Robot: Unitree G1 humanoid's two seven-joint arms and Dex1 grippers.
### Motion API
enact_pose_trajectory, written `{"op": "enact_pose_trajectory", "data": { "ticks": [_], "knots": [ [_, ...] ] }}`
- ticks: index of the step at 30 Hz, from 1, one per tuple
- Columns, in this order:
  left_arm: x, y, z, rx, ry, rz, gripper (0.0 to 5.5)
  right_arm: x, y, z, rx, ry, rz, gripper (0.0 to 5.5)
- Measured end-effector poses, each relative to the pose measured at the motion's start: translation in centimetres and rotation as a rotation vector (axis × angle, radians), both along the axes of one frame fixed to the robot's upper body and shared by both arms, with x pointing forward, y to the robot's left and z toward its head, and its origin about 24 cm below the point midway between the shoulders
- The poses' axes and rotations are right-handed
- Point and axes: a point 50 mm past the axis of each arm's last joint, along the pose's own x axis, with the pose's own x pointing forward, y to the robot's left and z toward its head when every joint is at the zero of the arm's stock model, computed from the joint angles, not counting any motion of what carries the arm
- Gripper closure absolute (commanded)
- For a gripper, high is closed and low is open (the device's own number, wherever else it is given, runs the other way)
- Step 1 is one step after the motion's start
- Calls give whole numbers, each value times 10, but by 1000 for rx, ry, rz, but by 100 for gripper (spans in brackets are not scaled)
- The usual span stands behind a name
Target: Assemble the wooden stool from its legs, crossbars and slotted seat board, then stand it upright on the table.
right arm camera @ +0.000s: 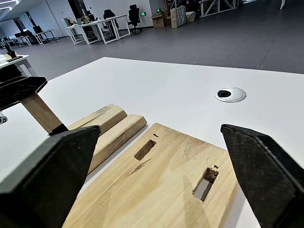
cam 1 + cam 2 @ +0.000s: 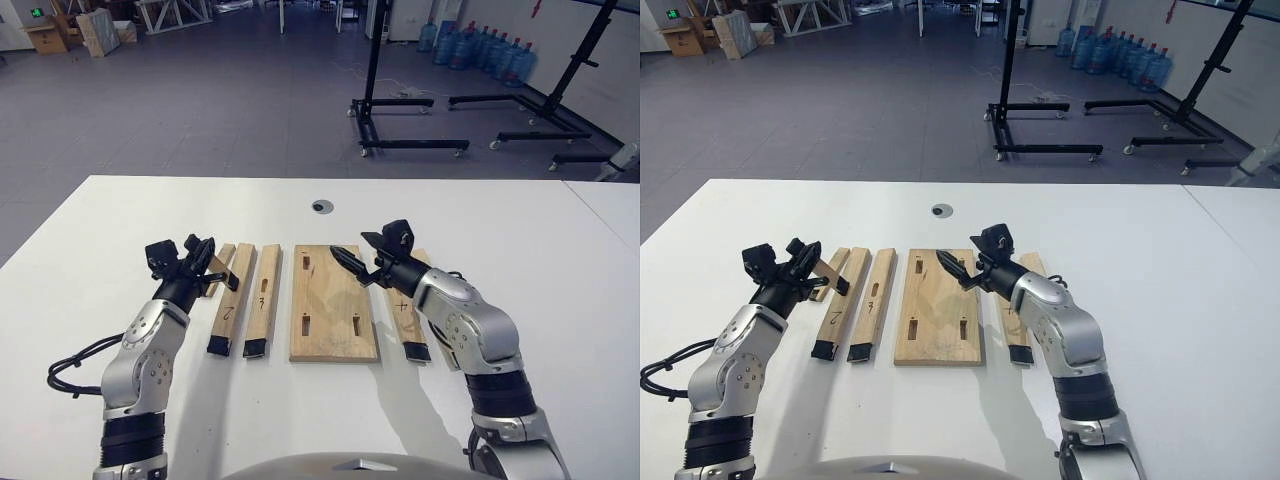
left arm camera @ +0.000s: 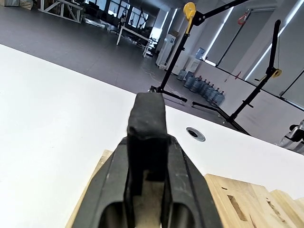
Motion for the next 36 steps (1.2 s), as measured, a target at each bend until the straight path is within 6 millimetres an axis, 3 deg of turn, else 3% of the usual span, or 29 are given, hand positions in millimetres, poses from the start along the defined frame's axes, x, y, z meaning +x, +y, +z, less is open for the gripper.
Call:
{"op": "enact_pose_trajectory", "data": {
  "ticks": [9, 23, 36],
  "knots": [
    [1, -1, -1, 31, -11, 0, 512, -1, 4, -2, 2, 6, 13, 84],
    [-1, -15, -3, 252, -55, -34, 512, -5, 7, -7, -1, 21, 23, 84],
    [-4, -25, -18, 372, -66, -99, 512, -8, 10, -11, 7, 38, 23, 84]
  ]
}}
